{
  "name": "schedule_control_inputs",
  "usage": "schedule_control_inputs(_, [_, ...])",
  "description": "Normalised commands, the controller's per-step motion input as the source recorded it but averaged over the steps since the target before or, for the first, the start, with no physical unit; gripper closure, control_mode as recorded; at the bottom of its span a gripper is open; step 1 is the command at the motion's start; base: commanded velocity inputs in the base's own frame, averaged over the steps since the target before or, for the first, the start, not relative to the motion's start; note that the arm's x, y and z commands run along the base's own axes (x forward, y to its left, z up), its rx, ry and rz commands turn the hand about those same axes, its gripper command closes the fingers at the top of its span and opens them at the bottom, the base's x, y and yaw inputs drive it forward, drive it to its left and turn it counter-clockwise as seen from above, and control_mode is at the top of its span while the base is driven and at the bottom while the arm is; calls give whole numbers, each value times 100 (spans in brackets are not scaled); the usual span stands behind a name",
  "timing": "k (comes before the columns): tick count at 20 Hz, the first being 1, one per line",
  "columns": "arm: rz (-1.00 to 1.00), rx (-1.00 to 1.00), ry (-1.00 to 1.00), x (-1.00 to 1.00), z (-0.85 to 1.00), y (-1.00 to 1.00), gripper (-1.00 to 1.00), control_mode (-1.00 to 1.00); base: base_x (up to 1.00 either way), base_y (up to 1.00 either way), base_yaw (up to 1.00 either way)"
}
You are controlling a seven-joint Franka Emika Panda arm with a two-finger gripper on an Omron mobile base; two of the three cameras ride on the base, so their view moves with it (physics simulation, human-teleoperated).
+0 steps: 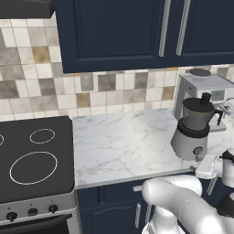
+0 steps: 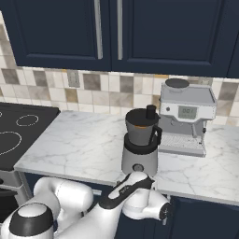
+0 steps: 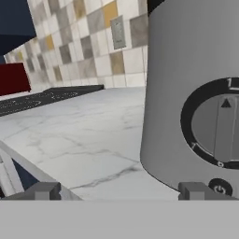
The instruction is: Open the blender lid, put the tangerine in the blender, close the lid, and start the blender.
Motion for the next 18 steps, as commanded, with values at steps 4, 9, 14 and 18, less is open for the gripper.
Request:
schedule_control_inputs(4, [0,0,0,7,-24,-39,-100,-100,0,0,0])
schedule_control_inputs(9, [0,0,0,20,-16,-12,-100,-100,0,0,0])
schedule_control_inputs(14, [0,0,0,24,-11,0,-100,-100,0,0,0])
schedule_control_inputs(18, [0,0,0,3,-20,6,-100,-100,0,0,0])
